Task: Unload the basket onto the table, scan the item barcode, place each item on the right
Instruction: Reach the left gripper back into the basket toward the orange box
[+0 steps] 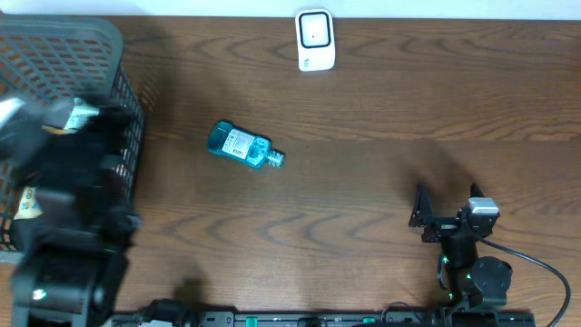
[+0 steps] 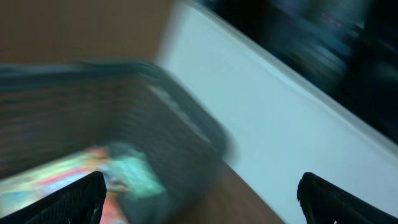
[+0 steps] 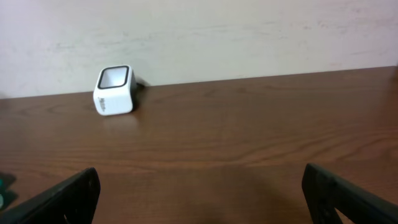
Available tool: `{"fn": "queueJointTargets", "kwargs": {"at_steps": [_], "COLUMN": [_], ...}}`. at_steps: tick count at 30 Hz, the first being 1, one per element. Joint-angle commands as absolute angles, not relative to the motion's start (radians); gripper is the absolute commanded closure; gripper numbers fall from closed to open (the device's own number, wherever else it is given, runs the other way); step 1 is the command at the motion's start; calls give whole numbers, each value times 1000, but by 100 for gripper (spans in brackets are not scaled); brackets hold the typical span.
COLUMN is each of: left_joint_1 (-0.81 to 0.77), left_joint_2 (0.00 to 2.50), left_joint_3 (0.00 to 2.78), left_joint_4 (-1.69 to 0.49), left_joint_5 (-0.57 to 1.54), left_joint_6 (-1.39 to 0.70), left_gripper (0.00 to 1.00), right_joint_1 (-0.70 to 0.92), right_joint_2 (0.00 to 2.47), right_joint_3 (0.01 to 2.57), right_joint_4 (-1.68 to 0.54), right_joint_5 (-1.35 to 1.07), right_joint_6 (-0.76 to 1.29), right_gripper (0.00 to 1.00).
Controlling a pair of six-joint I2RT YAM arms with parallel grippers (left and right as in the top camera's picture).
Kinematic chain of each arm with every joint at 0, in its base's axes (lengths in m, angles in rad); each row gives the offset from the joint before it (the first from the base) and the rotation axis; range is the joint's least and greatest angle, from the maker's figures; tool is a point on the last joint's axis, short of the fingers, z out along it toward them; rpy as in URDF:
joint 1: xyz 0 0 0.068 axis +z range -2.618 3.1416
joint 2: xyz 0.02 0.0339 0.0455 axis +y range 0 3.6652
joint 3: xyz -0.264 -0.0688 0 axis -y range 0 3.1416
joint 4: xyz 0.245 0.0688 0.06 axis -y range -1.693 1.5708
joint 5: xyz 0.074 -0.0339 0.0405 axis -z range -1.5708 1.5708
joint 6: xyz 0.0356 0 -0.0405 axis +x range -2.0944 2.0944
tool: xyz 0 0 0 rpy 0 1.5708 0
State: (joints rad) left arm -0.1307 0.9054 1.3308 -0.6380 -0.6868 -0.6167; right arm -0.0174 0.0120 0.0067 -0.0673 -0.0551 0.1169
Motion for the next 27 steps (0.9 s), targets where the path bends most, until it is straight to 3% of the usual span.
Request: {"fn": "queueJointTargets", "kwargs": {"at_steps": [1, 7, 11, 14, 25, 27], "left_joint_1": [117, 558, 734, 765, 709, 695], "left_joint_2": [935, 1113, 1317, 1448, 1758, 1790], "left_joint_3": [1330, 1330, 1330, 1330, 1330, 1330], "left_joint_4": [-684, -793, -828, -827, -821, -814], "left_joint_5": [-558, -54, 303, 403, 408, 408], "left_joint_6": [-699, -762, -731, -689, -610, -610], "left_gripper": [2, 2, 2, 2, 5, 13], "right_joint_1": [-26, -26, -26, -26, -26, -26], "right_joint_2": [7, 7, 7, 7, 7, 7], "right_joint_3": [6, 6, 6, 6, 6, 6], "right_joint_4": [-72, -71, -71, -71, -72, -72], "right_joint_5": [-54, -54, -54, -54, -54, -54], "right_joint_6": [110, 110, 110, 110, 110, 110], "right_gripper": [1, 1, 1, 1, 1, 1]}}
